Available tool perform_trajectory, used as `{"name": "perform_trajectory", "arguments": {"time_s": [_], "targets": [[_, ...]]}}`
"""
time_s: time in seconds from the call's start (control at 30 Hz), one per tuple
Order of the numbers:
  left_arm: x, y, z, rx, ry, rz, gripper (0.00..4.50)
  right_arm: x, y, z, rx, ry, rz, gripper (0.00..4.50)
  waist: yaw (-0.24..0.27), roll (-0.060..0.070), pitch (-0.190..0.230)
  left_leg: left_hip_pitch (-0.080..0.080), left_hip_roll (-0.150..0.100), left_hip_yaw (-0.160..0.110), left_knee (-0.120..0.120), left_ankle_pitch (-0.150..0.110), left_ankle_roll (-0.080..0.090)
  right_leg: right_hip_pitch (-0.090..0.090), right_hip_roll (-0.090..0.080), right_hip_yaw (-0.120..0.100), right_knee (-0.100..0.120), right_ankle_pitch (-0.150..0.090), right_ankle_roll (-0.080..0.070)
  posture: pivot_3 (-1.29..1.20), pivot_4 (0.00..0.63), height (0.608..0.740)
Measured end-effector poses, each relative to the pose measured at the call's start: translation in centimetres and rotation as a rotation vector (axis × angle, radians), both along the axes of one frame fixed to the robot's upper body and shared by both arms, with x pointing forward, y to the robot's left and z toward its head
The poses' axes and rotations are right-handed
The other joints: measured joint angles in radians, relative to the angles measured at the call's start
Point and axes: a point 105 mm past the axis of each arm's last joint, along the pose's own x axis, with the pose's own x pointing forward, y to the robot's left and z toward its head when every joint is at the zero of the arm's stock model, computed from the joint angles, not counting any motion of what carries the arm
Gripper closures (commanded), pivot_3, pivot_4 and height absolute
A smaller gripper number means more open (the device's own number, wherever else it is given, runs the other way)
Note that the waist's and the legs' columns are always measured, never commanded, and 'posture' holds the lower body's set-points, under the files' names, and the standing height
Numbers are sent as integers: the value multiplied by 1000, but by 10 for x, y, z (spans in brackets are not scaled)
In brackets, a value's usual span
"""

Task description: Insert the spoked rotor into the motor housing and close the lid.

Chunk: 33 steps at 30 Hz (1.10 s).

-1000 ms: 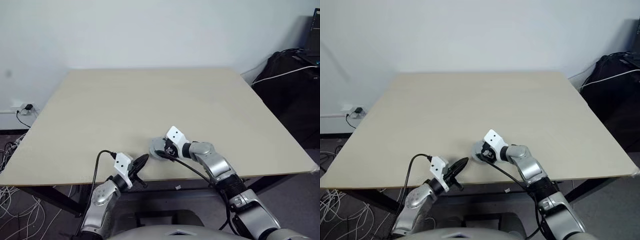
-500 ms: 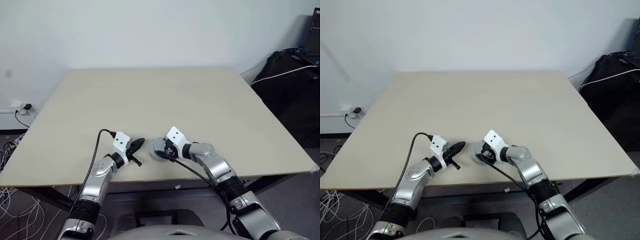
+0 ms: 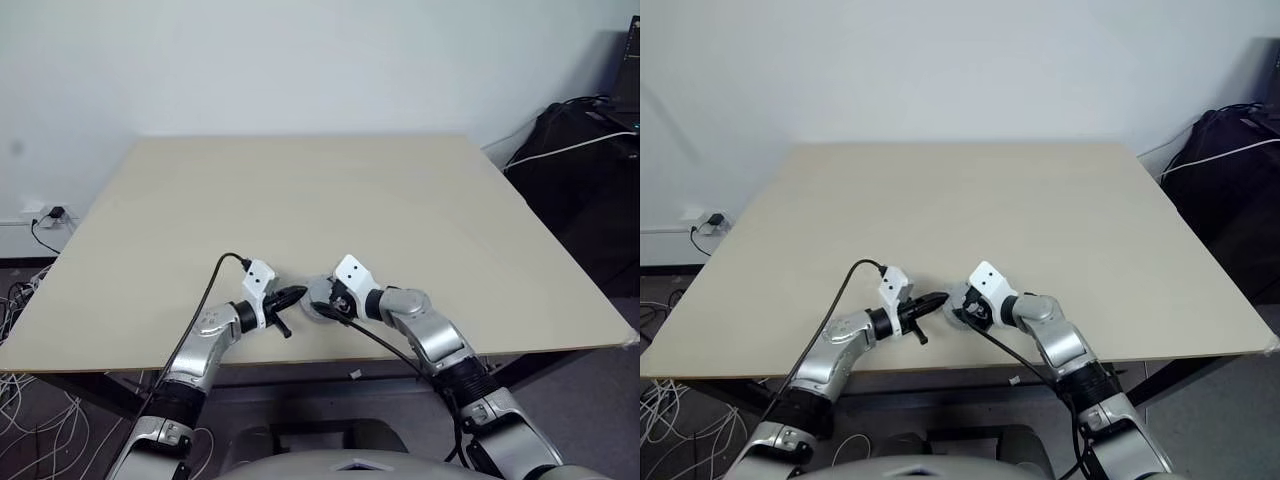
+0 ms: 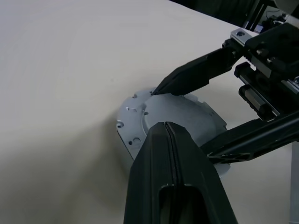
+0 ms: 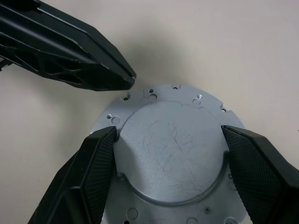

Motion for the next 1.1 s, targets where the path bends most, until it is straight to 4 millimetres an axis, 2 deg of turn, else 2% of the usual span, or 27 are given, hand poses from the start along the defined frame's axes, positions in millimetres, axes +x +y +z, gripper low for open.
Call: {"name": "perform_trajectory", "arguments": {"time_s": [0.47,1.1], "targets": [[6,7,-13,96,49,40,4500,-1,0,0,2,-2,-5,1211,-1,0,0,0,0,0,0,-1,2,0,0,0,0,-1,1,0,0,740],[8,0,-12,112,55,6,4500,-2,1,1,-1,-1,-10,1211,-1,0,0,0,0,0,-1,-1,1,0,0,0,0,-1,1,0,0,740]]}}
